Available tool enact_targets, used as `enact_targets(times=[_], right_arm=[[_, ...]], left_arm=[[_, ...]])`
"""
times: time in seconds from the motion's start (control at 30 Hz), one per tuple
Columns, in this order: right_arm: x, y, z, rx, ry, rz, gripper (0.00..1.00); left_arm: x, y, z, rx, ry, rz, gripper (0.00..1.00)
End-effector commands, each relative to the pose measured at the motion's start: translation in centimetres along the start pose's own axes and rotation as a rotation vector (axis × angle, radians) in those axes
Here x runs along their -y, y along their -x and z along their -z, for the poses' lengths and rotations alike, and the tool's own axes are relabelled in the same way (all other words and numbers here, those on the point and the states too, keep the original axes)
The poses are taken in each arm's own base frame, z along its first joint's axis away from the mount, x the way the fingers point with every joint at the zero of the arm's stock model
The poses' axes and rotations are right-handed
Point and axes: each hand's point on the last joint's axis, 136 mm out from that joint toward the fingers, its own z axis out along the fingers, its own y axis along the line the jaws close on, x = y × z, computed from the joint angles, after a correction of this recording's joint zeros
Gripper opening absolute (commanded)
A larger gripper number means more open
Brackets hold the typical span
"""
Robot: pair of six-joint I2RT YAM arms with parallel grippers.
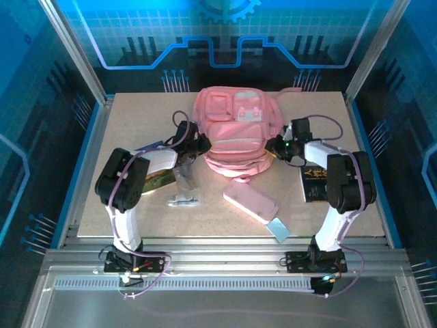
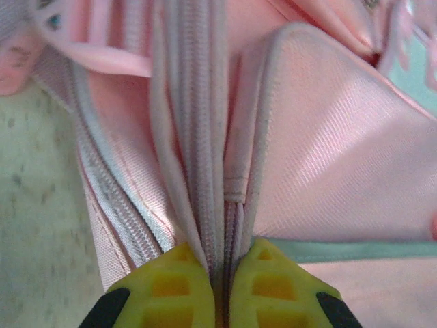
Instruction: Pack books, pencil case, and school supplies into a backpack
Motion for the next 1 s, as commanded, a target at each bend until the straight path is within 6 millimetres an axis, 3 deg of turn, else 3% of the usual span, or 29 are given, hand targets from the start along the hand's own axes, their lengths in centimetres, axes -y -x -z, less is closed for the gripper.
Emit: enact_targets(times=[0.0, 0.1, 0.13, 0.17, 0.2, 0.3, 0.33, 0.5, 0.67, 0.8, 0.97], right_arm=[[-4.6, 5.9, 0.9, 0.126, 0.126, 0.105, 0.27], [-4.8, 8.4, 1.0, 0.15, 0.117, 0.109, 0.33], [-4.8, 9.1, 0.9, 0.155, 0.112, 0.108, 0.36], [-4.7, 9.8, 0.9, 0.162, 0.108, 0.11, 0.41], [-4.6, 10.5, 0.9, 0.168, 0.099, 0.111, 0.51], [-4.0, 12.1, 1.4, 0.187, 0.058, 0.11, 0.74], [-3.9, 12.5, 1.9, 0.197, 0.05, 0.109, 0.79], [-4.1, 12.1, 4.9, 0.219, 0.009, 0.143, 0.85], [-3.9, 8.6, 7.3, 0.197, -0.024, 0.153, 0.86], [-4.2, 4.7, 8.8, 0.163, -0.03, 0.175, 0.86], [-4.7, -0.3, 9.8, 0.129, -0.039, 0.205, 0.86]], left_arm=[[6.8, -4.1, 3.2, -0.087, -0.167, -0.006, 0.0], [9.5, -6.3, 3.8, -0.118, -0.221, -0.009, 0.0], [10.1, -7.1, 3.7, -0.14, -0.232, -0.011, 0.11], [10.6, -7.5, 3.5, -0.16, -0.242, -0.011, 0.33], [10.9, -7.8, 3.3, -0.18, -0.246, -0.004, 0.6], [11.0, -6.9, 3.6, -0.171, -0.231, -0.006, 0.94], [11.0, -6.1, 4.2, -0.148, -0.225, -0.015, 0.98], [8.4, -2.2, 7.3, -0.024, -0.124, -0.032, 0.99], [1.3, 0.6, 8.5, 0.102, 0.066, 0.056, 0.99], [-3.3, 1.8, 7.8, 0.144, 0.134, 0.16, 0.99], [-4.3, 2.5, 5.2, 0.164, 0.125, 0.206, 0.97]])
